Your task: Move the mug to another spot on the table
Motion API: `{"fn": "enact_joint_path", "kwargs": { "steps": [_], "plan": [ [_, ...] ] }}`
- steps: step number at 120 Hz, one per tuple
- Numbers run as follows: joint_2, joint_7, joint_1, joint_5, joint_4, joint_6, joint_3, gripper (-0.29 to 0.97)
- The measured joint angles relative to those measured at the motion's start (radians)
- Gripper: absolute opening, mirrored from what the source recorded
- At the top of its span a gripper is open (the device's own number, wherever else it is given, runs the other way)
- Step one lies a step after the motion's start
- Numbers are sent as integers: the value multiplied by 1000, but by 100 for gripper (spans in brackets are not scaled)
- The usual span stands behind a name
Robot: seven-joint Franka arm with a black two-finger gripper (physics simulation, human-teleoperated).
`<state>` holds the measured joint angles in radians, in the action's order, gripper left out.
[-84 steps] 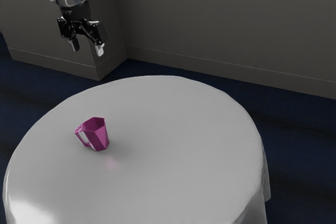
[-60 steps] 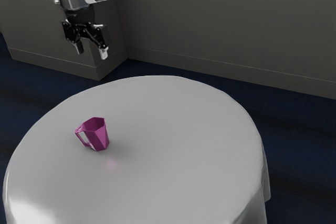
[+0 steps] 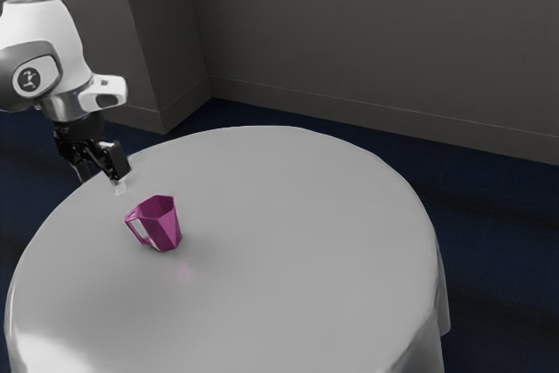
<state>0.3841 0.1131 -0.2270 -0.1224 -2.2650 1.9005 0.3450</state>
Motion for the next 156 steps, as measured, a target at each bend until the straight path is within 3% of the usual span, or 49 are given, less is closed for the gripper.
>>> {"fn": "enact_joint_path", "kwargs": {
  "steps": [21, 53, 72, 103, 121, 141, 156],
  "plan": [
    [69, 178, -15, -71, -83, 94, 102, 66],
    [51, 493, -200, -200, -119, 275, 453, 66],
    [23, 636, -264, -240, -153, 378, 534, 66],
    [-37, 772, -377, -203, -162, 477, 672, 66],
    [-40, 823, -471, -163, -159, 499, 769, 66],
    [-57, 869, -513, -151, -158, 511, 809, 66],
    [-60, 895, -605, -147, -152, 519, 902, 66]
  ]
}}
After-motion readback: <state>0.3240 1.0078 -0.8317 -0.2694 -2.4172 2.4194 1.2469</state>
